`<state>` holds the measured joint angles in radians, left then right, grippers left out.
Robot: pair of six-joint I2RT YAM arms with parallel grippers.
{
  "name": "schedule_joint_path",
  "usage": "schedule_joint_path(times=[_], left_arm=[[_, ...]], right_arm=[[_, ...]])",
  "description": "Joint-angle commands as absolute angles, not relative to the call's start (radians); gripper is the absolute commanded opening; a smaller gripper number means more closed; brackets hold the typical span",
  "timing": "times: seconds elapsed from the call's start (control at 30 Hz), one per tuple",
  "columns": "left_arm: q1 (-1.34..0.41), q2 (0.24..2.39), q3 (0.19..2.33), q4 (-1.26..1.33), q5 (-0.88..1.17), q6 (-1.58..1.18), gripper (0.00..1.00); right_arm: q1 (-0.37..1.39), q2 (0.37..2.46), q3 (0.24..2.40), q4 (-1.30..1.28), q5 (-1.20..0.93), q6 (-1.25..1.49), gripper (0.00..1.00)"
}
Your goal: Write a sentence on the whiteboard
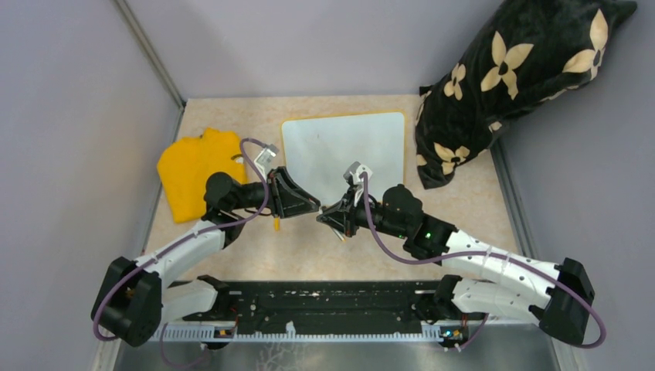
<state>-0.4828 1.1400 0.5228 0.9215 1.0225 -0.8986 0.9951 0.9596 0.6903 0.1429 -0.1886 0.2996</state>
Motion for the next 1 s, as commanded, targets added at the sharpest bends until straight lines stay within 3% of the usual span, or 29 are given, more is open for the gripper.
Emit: schedule_joint_path(times=[0.0,0.2,0.43,0.53,0.57,0.7,0.83,0.97], left_arm=[[-0.490,1.146,0.514,0.972,1.042,-0.899,0.36],[-0.494,1.155,0.515,0.971,1.045,-0.899,0.26],[-0.497,1.156,0.512,0.972,1.032,-0.899,0.00],[-0.497,1.149,0.509,0.976,1.020,-0.902,0.00],[-0.497,1.146,0.508,0.979,1.015,-0.903,0.00],[-0.496,1.131,0.519,0.980,0.982,-0.911,0.00],[-0.492,1.079,0.529,0.985,0.867,-0.928,0.00],[-0.492,1.001,0.551,0.945,0.679,-0.935,0.00]], right_arm=[[1.003,0.963,0.753,0.204,-0.203,0.310,0.00],[1.002,0.961,0.750,0.206,-0.200,0.310,0.00],[1.002,0.957,0.750,0.210,-0.206,0.315,0.00],[1.002,0.957,0.757,0.208,-0.222,0.329,0.00],[1.002,0.954,0.758,0.206,-0.223,0.336,0.05],[1.002,0.930,0.764,0.207,-0.215,0.373,0.47],[1.002,0.888,0.776,0.215,-0.201,0.425,0.76],[0.983,0.853,0.787,0.267,-0.216,0.500,0.79]])
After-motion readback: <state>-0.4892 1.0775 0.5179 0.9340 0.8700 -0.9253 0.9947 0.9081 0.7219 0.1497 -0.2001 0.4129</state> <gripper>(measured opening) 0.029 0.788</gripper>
